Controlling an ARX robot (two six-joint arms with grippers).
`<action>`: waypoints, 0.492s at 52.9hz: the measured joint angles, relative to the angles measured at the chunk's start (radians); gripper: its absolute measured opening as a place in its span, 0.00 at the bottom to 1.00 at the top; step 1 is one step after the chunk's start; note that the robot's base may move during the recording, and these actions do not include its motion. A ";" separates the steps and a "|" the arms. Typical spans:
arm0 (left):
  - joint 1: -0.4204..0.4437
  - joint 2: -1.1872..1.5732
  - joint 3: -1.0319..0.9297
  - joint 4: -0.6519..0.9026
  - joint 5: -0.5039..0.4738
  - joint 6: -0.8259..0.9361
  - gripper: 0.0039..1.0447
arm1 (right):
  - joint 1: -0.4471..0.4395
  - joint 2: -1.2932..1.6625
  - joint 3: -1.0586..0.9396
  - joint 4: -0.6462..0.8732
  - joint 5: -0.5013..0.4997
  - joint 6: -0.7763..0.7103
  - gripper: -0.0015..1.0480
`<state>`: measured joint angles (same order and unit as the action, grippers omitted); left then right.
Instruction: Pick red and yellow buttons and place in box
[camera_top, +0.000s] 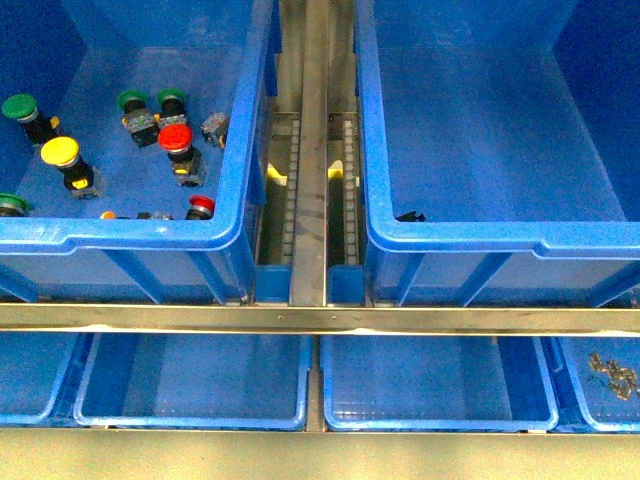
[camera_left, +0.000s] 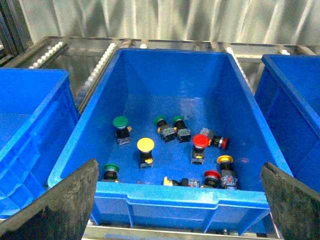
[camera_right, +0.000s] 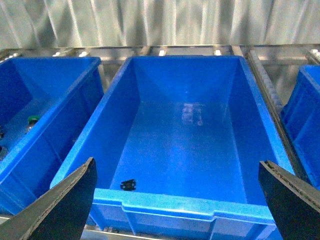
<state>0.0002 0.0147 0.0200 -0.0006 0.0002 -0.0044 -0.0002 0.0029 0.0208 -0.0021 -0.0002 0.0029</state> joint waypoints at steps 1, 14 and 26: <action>0.000 0.000 0.000 0.000 0.000 0.000 0.93 | 0.000 0.000 0.000 0.000 0.000 0.000 0.94; 0.000 0.000 0.000 0.000 0.000 0.000 0.93 | 0.000 0.000 0.000 0.000 0.000 0.000 0.94; 0.000 0.000 0.000 0.000 0.000 0.000 0.93 | 0.000 0.000 0.000 0.000 0.000 0.000 0.94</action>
<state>0.0002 0.0147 0.0200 -0.0006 -0.0002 -0.0044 -0.0002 0.0029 0.0208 -0.0021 -0.0002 0.0029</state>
